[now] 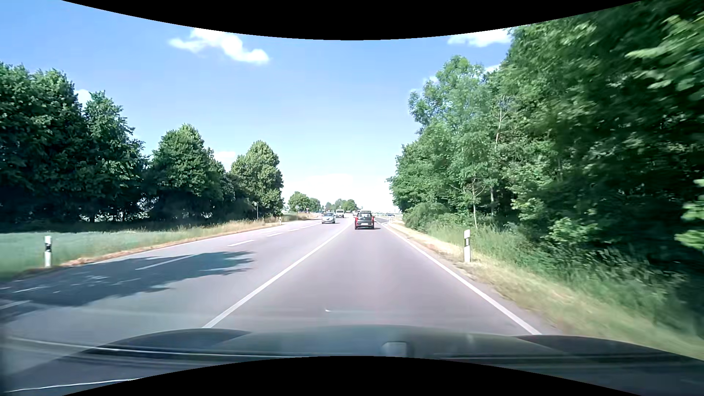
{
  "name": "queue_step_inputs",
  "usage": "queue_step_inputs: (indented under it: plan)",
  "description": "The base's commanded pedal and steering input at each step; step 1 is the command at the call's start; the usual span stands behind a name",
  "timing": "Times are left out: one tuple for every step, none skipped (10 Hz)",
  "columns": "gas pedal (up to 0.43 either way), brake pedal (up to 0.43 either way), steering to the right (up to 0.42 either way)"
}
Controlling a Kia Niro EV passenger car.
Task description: Follow the waypoints while adhering to traffic rules and regulations
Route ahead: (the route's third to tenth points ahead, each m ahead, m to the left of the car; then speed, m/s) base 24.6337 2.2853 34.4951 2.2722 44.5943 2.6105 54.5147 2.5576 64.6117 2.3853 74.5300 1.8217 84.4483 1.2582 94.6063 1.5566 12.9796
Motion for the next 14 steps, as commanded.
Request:
queue_step_inputs:
  plan:
    - [0.020, 0.006, -0.002]
    - [0.020, 0.006, -0.001]
    - [0.020, 0.006, -0.001]
    - [0.020, 0.006, -0.001]
    - [0.020, 0.006, -0.001]
    - [0.020, 0.006, -0.001]
    - [0.020, 0.006, -0.001]
    - [0.020, 0.006, -0.001]
    - [0.020, 0.006, -0.001]
    - [0.020, 0.006, -0.001]
    - [0.020, 0.006, -0.001]
    - [0.020, 0.006, -0.001]
    - [0.020, 0.006, -0.001]
    - [0.020, 0.006, -0.001]
